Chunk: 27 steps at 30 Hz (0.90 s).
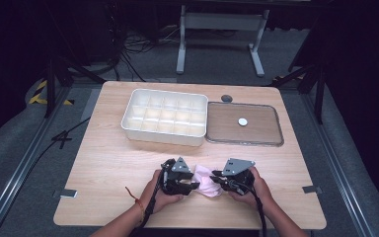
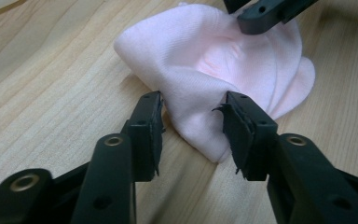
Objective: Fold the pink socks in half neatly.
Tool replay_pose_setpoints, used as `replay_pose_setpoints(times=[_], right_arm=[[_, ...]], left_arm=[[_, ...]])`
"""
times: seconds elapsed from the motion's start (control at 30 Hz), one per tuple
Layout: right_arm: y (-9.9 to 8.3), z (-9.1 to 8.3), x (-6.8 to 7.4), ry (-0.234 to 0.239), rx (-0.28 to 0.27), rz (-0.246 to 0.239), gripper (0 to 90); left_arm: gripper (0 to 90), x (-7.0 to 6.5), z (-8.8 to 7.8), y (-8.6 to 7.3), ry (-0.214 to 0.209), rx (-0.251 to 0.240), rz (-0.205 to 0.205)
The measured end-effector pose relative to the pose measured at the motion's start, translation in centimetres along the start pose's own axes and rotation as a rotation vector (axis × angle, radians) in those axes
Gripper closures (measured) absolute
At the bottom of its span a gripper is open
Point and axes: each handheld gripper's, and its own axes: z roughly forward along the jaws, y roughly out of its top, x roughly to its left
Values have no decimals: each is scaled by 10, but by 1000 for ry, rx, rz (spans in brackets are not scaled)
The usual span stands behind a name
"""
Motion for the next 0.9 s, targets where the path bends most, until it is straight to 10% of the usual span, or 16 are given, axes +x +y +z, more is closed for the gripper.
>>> replay_pose_setpoints(times=[0.4,0.9], right_arm=[[-1,15,7,28,61,-14,853],[6,34,5,13,20,35,878]], left_arm=[[824,-1,-4,1,-14,6,30],[839,3,-17,5,20,-54,49]])
